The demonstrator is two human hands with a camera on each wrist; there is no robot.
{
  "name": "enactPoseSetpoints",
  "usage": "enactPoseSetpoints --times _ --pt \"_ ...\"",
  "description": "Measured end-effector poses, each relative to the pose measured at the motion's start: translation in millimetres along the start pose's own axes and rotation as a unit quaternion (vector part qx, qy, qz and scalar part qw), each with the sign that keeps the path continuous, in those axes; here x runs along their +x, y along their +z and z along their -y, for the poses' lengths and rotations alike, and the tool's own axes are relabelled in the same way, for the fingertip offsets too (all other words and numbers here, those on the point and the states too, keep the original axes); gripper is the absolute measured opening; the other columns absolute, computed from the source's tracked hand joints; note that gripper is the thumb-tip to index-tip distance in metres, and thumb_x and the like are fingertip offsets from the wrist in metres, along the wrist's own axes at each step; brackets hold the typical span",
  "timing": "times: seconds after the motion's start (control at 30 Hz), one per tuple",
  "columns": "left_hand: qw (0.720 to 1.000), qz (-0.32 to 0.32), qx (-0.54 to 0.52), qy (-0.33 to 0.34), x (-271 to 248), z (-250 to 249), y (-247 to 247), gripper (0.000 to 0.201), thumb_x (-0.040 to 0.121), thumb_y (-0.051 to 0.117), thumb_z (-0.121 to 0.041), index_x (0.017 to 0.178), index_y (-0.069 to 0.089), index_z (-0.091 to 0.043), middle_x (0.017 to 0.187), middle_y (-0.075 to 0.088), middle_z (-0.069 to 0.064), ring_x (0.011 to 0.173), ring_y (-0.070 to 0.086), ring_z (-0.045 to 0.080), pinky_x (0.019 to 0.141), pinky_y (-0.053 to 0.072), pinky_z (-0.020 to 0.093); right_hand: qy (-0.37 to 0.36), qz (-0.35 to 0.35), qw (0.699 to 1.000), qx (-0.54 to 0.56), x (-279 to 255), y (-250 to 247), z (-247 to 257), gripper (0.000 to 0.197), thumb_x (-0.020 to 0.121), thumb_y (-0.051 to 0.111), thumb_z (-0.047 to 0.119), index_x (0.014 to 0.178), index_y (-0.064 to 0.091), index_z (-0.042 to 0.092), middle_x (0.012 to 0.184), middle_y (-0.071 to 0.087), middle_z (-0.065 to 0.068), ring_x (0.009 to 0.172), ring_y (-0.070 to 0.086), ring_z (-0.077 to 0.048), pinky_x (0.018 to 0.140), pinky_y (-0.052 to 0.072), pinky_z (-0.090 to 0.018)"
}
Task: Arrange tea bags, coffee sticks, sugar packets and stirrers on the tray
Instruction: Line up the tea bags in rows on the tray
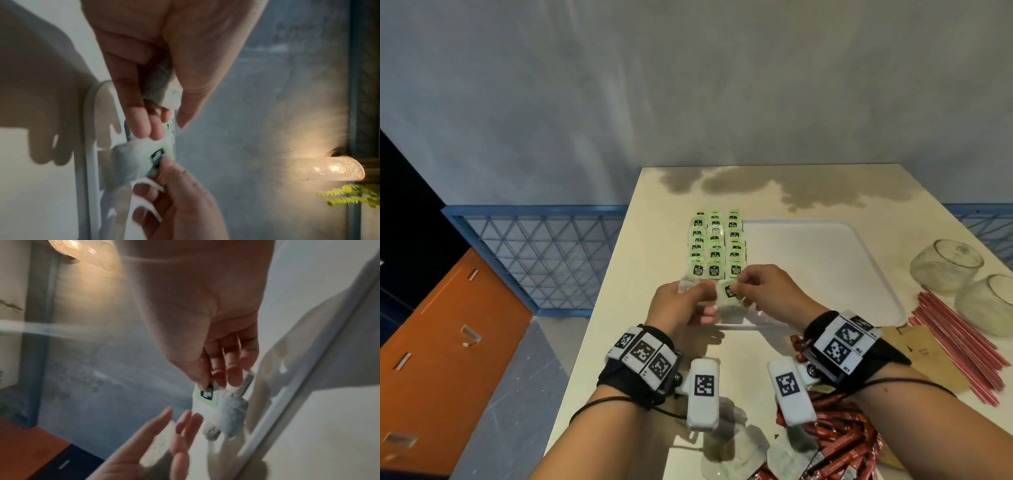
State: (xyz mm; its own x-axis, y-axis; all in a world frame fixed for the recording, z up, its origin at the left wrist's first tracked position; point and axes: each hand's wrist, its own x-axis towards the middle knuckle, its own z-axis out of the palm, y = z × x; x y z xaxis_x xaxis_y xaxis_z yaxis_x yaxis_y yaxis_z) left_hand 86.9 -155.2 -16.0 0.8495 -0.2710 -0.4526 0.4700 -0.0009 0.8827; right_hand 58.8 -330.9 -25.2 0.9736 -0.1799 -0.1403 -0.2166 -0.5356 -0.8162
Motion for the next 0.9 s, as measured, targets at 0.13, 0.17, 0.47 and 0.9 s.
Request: enactPoseSetpoints --times 0.13,0.17,0.47,0.9 --pt "0.993 -0.065 -0.092 -0.023 10.1 -5.8 -23.2 0.023 0.099 0.042 -0.019 0.102 0.058 -0.002 0.089 0.070 0.018 0.073 0.063 0.029 0.053 0.059 0.033 0.036 -0.027 0.997 -0.061 11.5 4.5 -13.3 0.011 0.090 0.069 0.024 0.085 0.069 0.015 0.090 0.066 -0.001 0.086 0.057 -0.017 0.070 0.042 -0.027" --pt "0.991 -0.079 -0.105 -0.020 14.7 -5.9 -29.9 0.028 0.099 0.037 -0.019 0.108 0.057 -0.001 0.095 0.070 0.019 0.077 0.065 0.029 0.059 0.060 0.034 0.032 -0.034 0.997 -0.060 14.1 6.1 -13.0 0.011 0.090 0.069 0.024 0.085 0.069 0.015 0.088 0.065 0.000 0.085 0.056 -0.016 0.067 0.040 -0.026" --pt "0.993 -0.101 -0.049 0.028 17.5 -8.8 -47.9 0.033 0.097 0.039 -0.003 0.112 0.067 -0.007 0.094 0.060 0.007 0.051 0.065 0.002 0.062 0.053 0.026 -0.039 -0.011 0.997 -0.058 36.2 35.5 8.6 0.009 0.087 0.074 0.021 0.084 0.072 0.012 0.079 0.064 0.003 0.073 0.053 -0.008 0.059 0.036 -0.009" --pt "0.992 -0.096 0.038 0.071 12.1 3.5 -46.7 0.022 0.092 0.063 -0.007 0.112 0.069 -0.010 0.082 0.070 0.005 0.066 0.062 0.017 0.066 0.055 0.031 -0.005 -0.066 0.997 0.038 45.6 39.0 10.2 0.016 0.084 0.077 0.020 0.093 0.067 0.013 0.070 0.065 -0.003 0.059 0.059 -0.008 0.057 0.046 -0.018"
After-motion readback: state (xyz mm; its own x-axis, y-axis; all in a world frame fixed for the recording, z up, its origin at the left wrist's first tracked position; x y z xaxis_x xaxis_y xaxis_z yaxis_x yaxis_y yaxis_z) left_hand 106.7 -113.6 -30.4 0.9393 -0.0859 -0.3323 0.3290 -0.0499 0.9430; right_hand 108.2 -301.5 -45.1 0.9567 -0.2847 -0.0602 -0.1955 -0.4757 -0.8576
